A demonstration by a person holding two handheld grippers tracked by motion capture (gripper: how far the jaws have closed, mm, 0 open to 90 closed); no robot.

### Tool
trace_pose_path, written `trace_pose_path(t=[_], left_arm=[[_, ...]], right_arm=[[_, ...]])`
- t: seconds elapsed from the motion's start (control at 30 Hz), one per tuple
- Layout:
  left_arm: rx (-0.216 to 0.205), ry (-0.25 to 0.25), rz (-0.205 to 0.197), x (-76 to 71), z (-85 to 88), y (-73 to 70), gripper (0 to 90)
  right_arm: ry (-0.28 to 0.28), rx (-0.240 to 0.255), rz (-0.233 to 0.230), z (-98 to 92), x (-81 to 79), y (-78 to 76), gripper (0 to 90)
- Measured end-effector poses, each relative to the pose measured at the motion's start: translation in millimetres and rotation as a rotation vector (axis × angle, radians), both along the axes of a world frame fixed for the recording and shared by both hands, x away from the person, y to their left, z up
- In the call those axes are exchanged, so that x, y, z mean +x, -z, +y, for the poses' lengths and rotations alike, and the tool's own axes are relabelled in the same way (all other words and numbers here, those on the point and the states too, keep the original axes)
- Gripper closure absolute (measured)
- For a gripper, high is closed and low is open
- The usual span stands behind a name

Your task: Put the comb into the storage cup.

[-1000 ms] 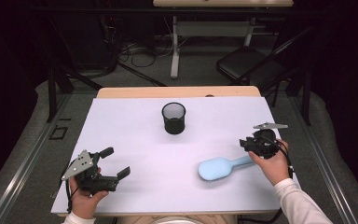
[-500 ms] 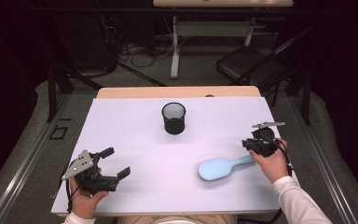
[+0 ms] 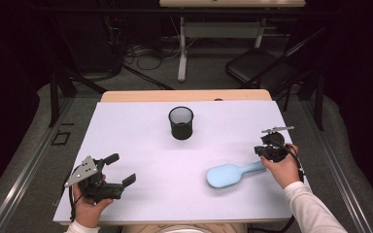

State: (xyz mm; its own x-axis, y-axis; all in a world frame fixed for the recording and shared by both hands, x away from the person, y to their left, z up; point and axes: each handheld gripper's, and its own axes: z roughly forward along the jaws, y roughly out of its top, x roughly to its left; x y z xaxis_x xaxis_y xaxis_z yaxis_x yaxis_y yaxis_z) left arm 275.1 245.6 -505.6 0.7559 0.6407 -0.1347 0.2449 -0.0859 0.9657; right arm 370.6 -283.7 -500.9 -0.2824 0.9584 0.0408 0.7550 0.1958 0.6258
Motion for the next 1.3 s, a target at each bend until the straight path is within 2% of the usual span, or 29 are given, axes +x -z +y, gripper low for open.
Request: trace_pose_path(t=[0.27,0.4,0.77,1.3], left_arm=[[-0.003,0.004,0.002,0.3,-0.2,0.5,1.5],[-0.003,0.004,0.002,0.4,-0.3,0.7,1.8],[-0.006,0.011,0.009,1.0,-0.2,1.4,2.2],[-0.003,0.006,0.014,1.2,0.0,1.9,2.7]], right_arm=[[0.007,-0.013,0.045,-1.8,2.9,5.4,90.0],[0.017,-0.018,0.087,-2.8,5.2,11.2,90.0],[0.040,-0.027,0.134,-8.6,9.7,20.0,90.0],[0.046,-0.030,0.158,-11.5,10.6,24.5,90.0]])
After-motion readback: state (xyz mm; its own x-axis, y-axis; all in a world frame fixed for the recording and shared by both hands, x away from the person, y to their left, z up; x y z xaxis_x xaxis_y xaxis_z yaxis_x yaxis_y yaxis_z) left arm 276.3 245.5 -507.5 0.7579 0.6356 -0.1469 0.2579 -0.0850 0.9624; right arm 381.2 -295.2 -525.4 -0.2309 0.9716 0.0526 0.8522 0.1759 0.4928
